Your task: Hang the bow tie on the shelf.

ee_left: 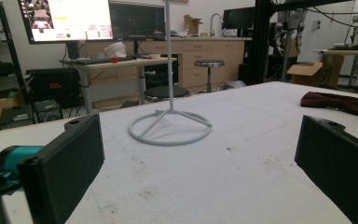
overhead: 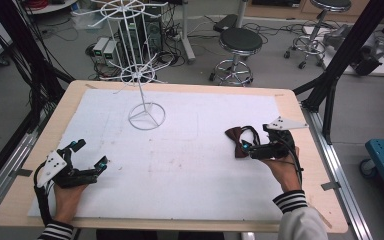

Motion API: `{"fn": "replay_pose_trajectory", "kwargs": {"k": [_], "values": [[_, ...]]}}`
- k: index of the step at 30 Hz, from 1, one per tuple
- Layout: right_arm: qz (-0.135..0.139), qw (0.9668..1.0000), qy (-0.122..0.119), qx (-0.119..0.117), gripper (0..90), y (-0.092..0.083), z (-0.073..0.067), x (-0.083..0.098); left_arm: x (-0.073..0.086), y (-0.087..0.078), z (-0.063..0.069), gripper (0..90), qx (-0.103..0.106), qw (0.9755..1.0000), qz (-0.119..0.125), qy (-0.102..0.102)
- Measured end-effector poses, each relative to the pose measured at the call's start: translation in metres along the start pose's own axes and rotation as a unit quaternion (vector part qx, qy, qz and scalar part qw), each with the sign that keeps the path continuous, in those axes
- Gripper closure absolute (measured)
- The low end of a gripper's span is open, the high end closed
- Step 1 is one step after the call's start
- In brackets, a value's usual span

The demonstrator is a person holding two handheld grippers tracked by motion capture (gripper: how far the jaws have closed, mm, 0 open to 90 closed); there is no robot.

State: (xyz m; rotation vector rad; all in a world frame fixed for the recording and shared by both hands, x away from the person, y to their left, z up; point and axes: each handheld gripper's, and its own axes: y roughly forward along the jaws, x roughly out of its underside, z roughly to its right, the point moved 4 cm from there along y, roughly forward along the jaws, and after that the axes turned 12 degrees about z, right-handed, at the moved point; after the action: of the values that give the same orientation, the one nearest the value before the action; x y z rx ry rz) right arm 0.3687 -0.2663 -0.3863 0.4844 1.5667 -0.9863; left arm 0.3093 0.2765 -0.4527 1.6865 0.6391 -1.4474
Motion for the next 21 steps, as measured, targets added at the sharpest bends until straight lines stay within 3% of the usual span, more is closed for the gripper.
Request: {"fn": "replay_pose_trajectory", "kwargs": {"k": [11, 21], "values": [[-0.053, 0.9986, -0.002, -0.009, 3.5, 0.017, 0.009, -0.003, 0.000, 0.000, 0.000, 1.7, 0.000, 1.0000, 0.001, -0.002], [-0.099, 0.9947, 0.025, -0.013, 4.6, 0.035, 0.019, 0.005, 0.000, 0.000, 0.000, 1.7, -0.001, 1.0000, 0.001, -0.002]]}}
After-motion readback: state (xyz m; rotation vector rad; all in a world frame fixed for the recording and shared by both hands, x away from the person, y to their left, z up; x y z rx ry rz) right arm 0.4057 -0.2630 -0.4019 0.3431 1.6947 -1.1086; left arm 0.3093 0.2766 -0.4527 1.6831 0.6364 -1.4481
